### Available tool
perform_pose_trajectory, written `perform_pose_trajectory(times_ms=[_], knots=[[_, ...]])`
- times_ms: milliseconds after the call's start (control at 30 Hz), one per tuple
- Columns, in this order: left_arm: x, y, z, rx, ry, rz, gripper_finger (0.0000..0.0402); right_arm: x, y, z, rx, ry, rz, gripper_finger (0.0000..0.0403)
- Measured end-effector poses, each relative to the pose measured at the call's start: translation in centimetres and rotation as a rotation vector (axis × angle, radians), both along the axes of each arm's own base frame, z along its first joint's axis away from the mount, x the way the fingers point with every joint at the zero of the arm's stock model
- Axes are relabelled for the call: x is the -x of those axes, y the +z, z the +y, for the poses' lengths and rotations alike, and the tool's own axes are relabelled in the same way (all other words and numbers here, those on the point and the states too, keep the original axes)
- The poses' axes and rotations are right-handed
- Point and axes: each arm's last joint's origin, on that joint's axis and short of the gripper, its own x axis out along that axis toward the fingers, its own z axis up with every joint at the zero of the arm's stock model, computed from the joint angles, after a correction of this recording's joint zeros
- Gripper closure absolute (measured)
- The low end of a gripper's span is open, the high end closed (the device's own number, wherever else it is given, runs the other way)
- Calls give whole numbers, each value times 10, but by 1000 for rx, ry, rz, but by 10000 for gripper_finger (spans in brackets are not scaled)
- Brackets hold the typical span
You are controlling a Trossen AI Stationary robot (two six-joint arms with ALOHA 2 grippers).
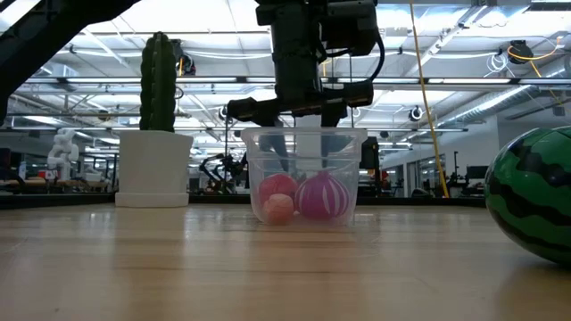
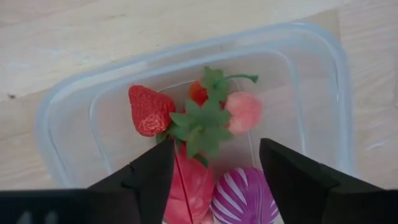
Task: Pick and placing Produce into tupperware
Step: Put the green watermelon into the transparent bin
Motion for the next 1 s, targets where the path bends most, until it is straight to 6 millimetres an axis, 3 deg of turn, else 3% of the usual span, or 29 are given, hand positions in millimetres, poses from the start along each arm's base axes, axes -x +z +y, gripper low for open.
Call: perform_pose_trajectory(times_ms=[267,367,500,633,767,900,1000], knots=[[1,11,-3,3,19,-16,134,0,0,0,0,0,0,117],[0,32,-9,-13,8,-76,133,0,0,0,0,0,0,117],[9,76,-22,-50,-22,-157,139,0,0,0,0,0,2,117],[41,126,-45,-123,-54,-174,145,1,-1,0,-8,-3,10,117],[87,167,-79,-201,-57,-184,146,1,-1,0,-33,18,20,117],[121,188,-126,-219,-107,-274,142,2,-2,4,-82,134,64,117],[135,188,-155,-237,-112,-304,144,1,-4,8,-153,216,108,117]])
